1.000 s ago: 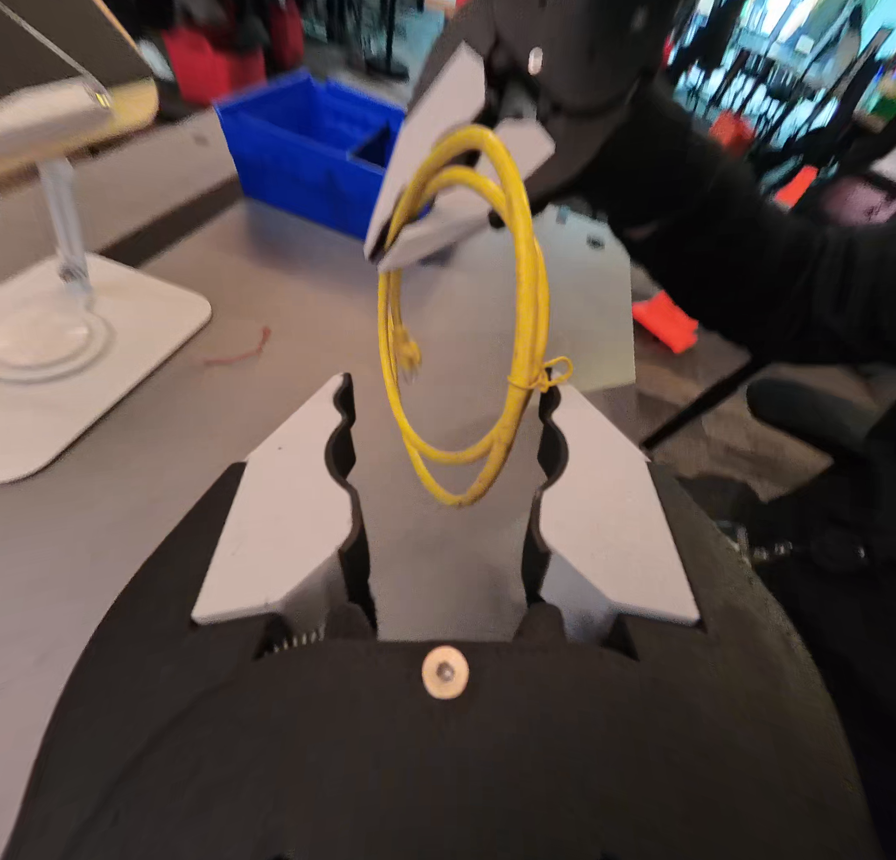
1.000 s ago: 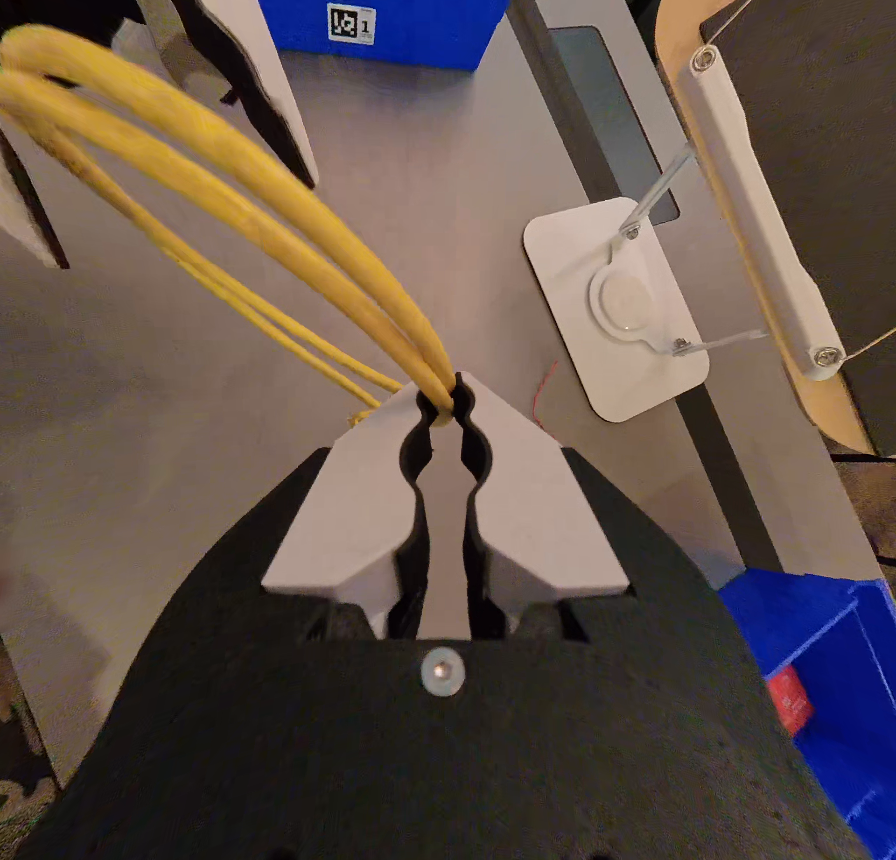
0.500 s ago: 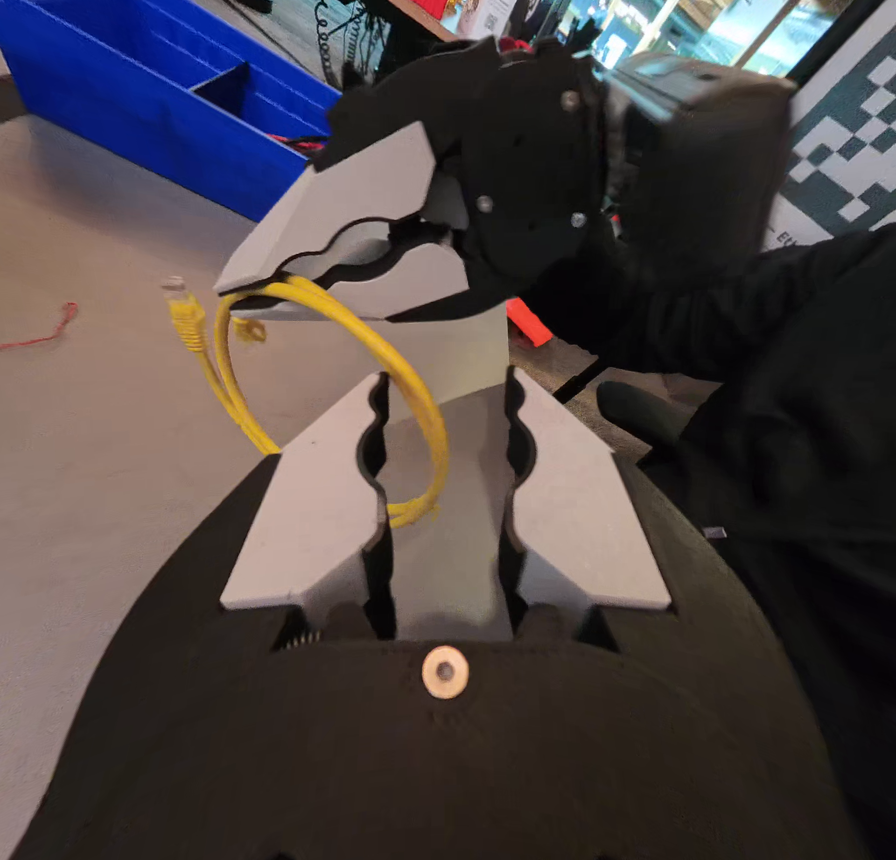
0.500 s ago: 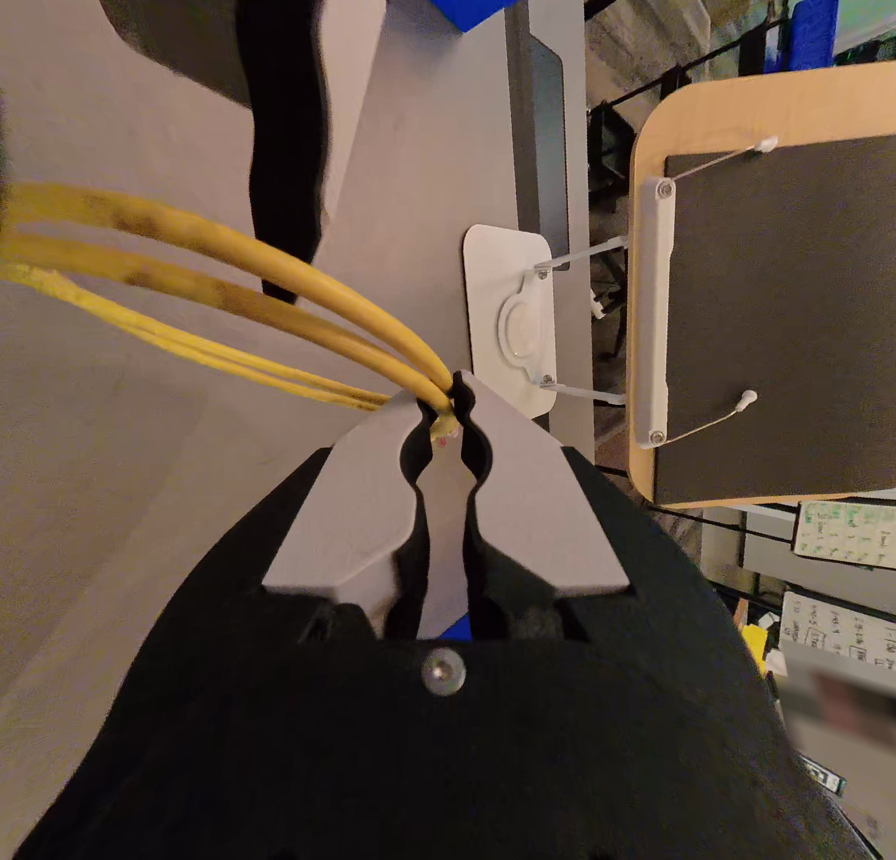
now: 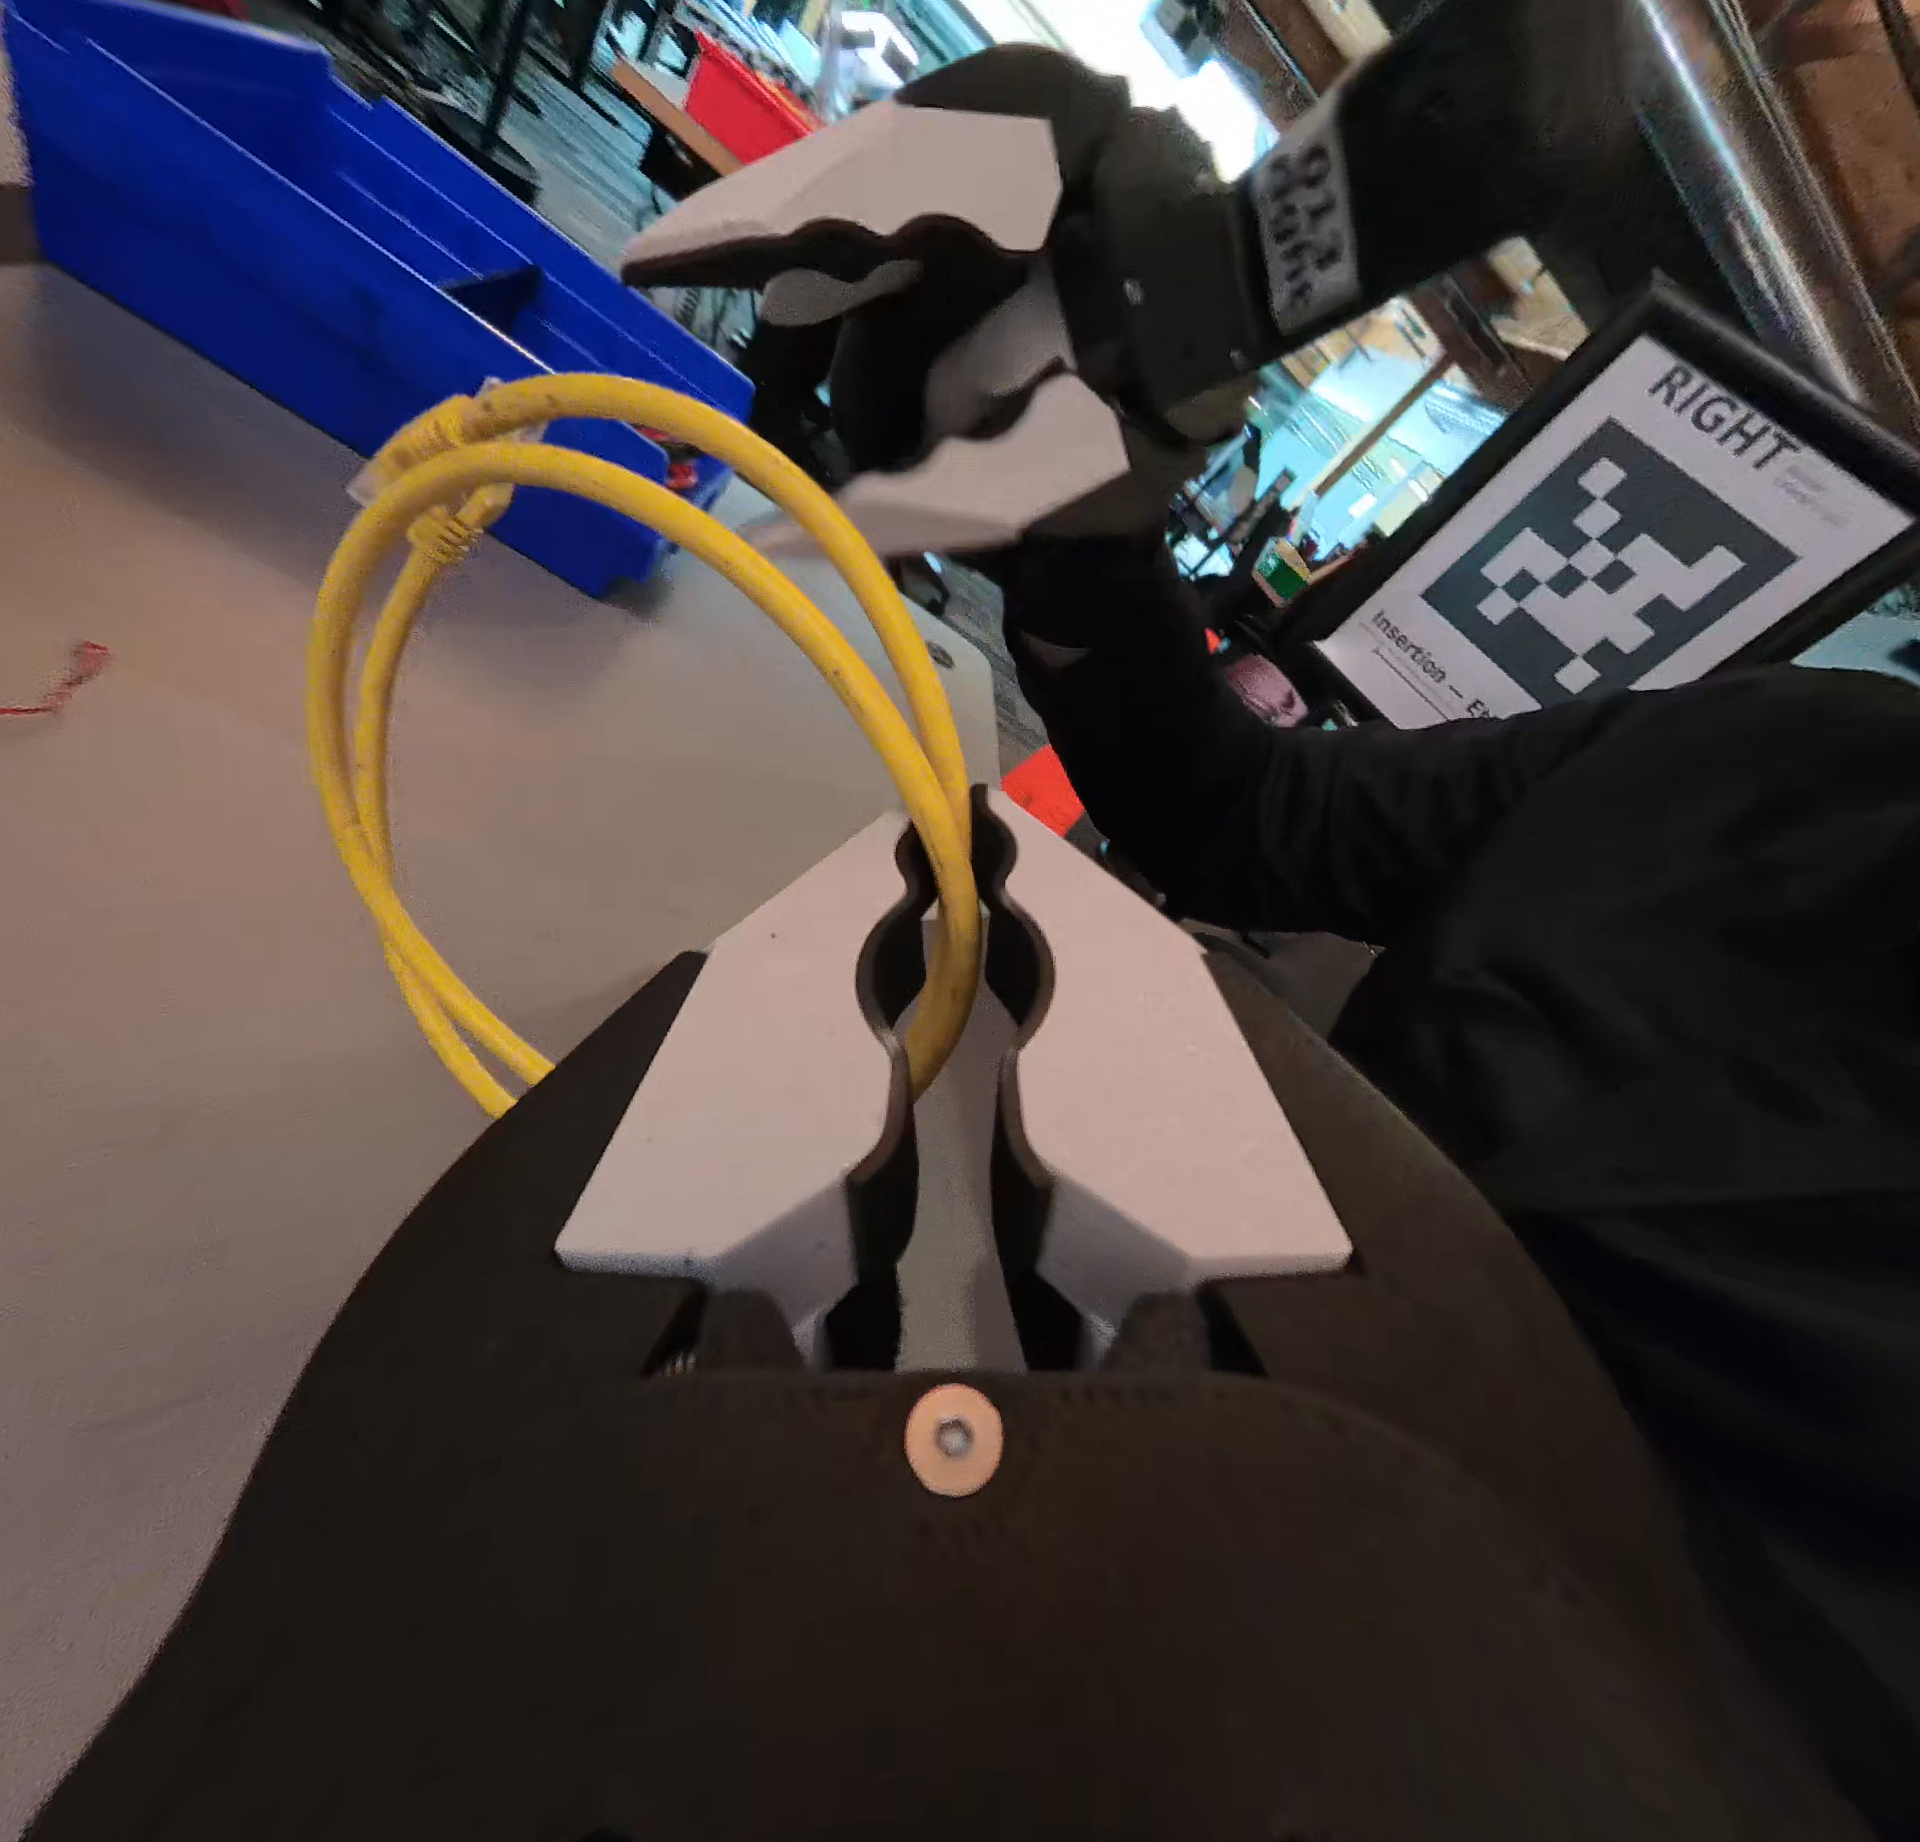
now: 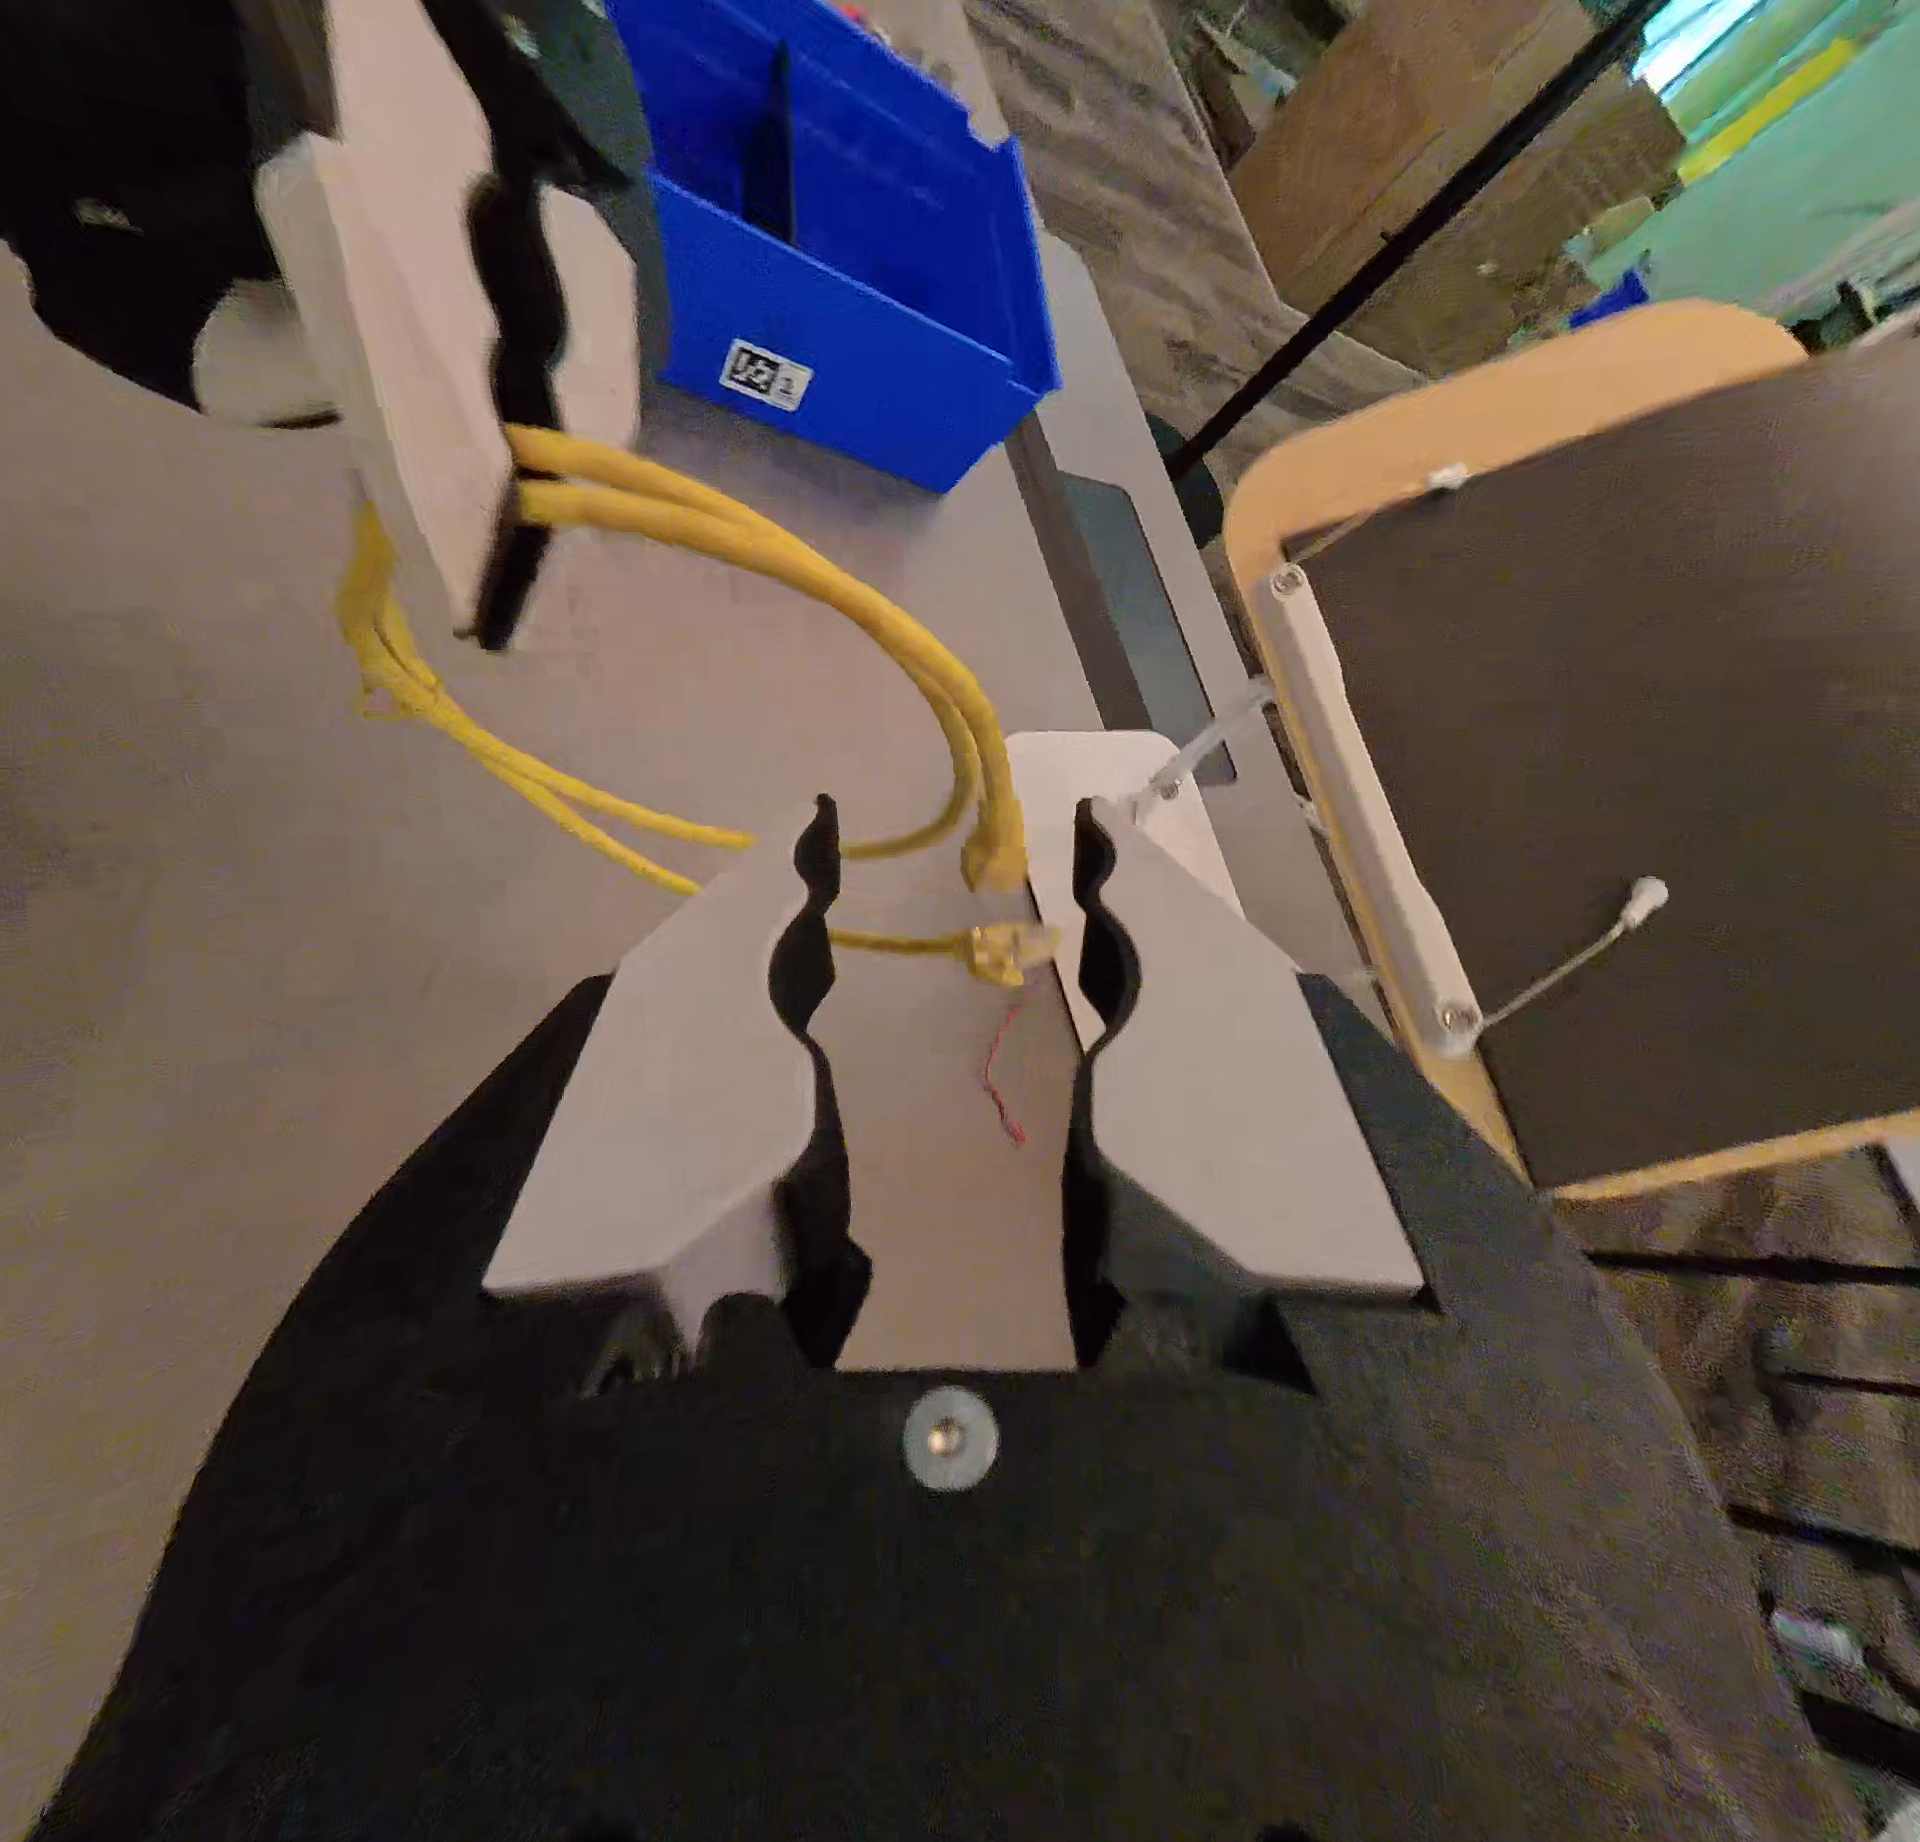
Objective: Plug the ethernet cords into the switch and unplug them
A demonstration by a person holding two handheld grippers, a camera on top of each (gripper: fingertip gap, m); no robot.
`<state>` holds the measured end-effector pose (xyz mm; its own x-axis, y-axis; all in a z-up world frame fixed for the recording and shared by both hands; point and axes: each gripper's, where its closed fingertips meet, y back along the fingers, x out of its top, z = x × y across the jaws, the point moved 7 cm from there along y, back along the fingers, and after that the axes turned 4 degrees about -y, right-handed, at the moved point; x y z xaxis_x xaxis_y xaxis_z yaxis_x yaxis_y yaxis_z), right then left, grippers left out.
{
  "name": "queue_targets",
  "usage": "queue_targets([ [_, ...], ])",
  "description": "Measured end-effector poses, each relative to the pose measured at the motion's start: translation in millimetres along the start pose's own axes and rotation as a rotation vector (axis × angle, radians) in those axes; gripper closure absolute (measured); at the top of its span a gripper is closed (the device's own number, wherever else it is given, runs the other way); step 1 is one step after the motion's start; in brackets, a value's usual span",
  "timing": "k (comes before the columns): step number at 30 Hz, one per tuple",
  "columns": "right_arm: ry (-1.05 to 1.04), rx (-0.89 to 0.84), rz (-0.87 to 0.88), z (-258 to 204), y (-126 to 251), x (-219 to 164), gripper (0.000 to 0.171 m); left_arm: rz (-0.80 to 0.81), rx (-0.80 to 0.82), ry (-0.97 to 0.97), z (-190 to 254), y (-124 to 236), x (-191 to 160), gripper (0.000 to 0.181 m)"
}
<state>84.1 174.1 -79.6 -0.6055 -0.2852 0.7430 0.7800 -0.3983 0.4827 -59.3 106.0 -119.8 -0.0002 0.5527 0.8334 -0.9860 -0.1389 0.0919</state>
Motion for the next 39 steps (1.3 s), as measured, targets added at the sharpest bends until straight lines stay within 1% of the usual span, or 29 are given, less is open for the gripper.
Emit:
queue_targets([
  [2, -0.087, -0.035, -0.070, 25, -6, -24, 0.129, 0.022, 0.023, 0.010, -5, 13, 4, 0.180],
  [4, -0.172, -0.009, -0.177, 40, -24, -59, 0.135, 0.039, 0.054, 0.022, -11, 23, 5, 0.180],
  [5, -0.191, 0.003, -0.233, 44, -35, -77, 0.141, 0.043, 0.058, 0.028, -13, 27, 4, 0.180],
  [6, -0.198, 0.016, -0.274, 46, -47, -94, 0.142, 0.046, 0.061, 0.032, -16, 29, 4, 0.180],
  [8, -0.233, 0.067, -0.329, 43, -72, -123, 0.141, 0.044, 0.071, 0.041, -20, 32, 1, 0.180],
  [10, -0.209, 0.076, -0.403, 40, -94, -147, 0.139, 0.040, 0.072, 0.057, -24, 33, -1, 0.180],
  [13, -0.195, 0.107, -0.410, 37, -121, -161, 0.142, 0.050, 0.061, 0.091, -31, 34, -5, 0.180],
  [17, -0.300, 0.150, -0.394, 45, -146, -171, 0.146, 0.098, -0.005, 0.168, -41, 34, -13, 0.180],
  [20, -0.358, 0.195, -0.405, 47, -157, -182, 0.155, 0.150, -0.068, 0.246, -53, 38, -22, 0.180],
  [21, -0.378, 0.217, -0.394, 46, -160, -184, 0.164, 0.176, -0.088, 0.275, -57, 41, -24, 0.180],
  [22, -0.411, 0.235, -0.380, 46, -161, -184, 0.169, 0.190, -0.106, 0.310, -62, 45, -27, 0.180],
  [25, -0.487, 0.264, -0.354, 45, -161, -184, 0.171, 0.192, -0.070, 0.368, -79, 53, -38, 0.177],
  [26, -0.509, 0.273, -0.344, 44, -160, -184, 0.171, 0.169, -0.043, 0.375, -84, 56, -42, 0.176],
  [27, -0.535, 0.290, -0.323, 43, -157, -183, 0.171, 0.140, 0.002, 0.380, -90, 58, -48, 0.174],
  [30, -0.611, 0.325, -0.244, 40, -143, -174, 0.171, 0.134, 0.090, 0.406, -104, 71, -54, 0.159],
  [31, -0.628, 0.337, -0.209, 39, -137, -168, 0.171, 0.126, 0.135, 0.407, -108, 75, -55, 0.158],
  [33, -0.661, 0.360, -0.134, 38, -122, -155, 0.171, 0.057, 0.265, 0.401, -118, 81, -63, 0.152],
  [34, -0.675, 0.375, -0.102, 37, -114, -147, 0.171, 0.022, 0.296, 0.412, -121, 82, -68, 0.148],
  [36, -0.676, 0.395, -0.053, 33, -99, -131, 0.171, -0.036, 0.381, 0.435, -129, 84, -76, 0.132],
  [39, -0.674, 0.420, 0.013, 28, -75, -106, 0.171, -0.114, 0.478, 0.379, -131, 86, -77, 0.119],
])
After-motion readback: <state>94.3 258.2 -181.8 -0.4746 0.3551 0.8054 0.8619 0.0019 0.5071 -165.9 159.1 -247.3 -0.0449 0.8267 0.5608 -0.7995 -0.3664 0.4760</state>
